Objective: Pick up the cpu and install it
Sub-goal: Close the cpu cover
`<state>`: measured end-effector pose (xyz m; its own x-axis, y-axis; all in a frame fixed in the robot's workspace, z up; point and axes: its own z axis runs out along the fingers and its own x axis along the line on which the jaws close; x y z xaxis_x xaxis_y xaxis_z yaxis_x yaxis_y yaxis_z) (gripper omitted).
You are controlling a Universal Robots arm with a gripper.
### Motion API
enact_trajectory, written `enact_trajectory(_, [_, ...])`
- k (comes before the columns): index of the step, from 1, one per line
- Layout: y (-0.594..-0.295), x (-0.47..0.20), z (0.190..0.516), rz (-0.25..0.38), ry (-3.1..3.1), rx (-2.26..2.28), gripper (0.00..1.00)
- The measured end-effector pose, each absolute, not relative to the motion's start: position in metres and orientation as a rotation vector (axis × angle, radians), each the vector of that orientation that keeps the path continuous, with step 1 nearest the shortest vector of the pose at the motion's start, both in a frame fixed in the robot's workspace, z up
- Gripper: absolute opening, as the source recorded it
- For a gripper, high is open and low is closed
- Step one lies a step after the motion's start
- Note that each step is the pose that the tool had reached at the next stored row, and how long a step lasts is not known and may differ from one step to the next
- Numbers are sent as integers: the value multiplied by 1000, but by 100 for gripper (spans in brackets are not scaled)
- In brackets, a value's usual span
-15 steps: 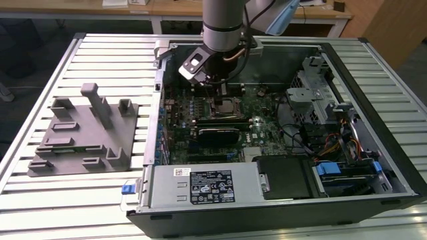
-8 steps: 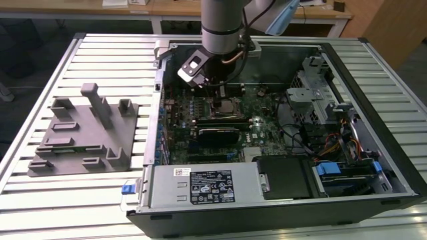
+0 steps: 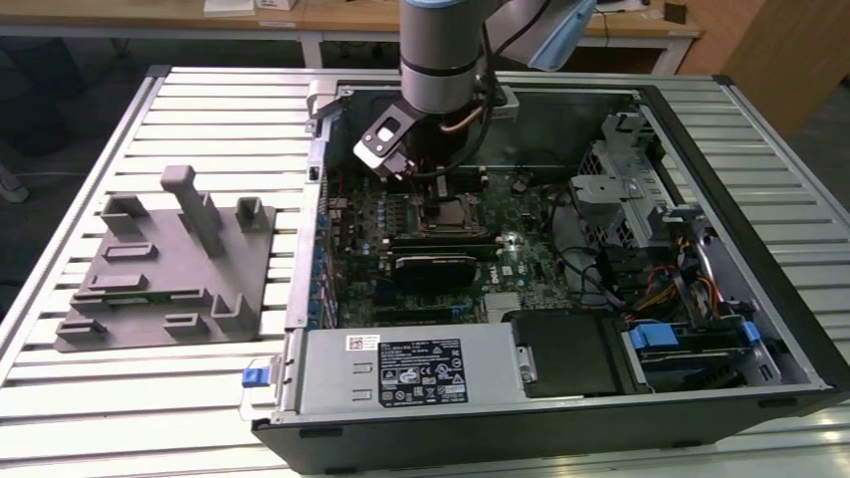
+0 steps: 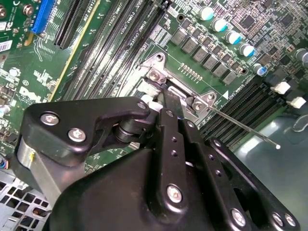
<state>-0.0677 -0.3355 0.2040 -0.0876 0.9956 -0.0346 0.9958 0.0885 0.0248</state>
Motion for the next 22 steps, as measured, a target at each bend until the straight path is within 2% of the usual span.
enact_trajectory(22, [-335, -60, 201, -4, 2288, 2095, 11])
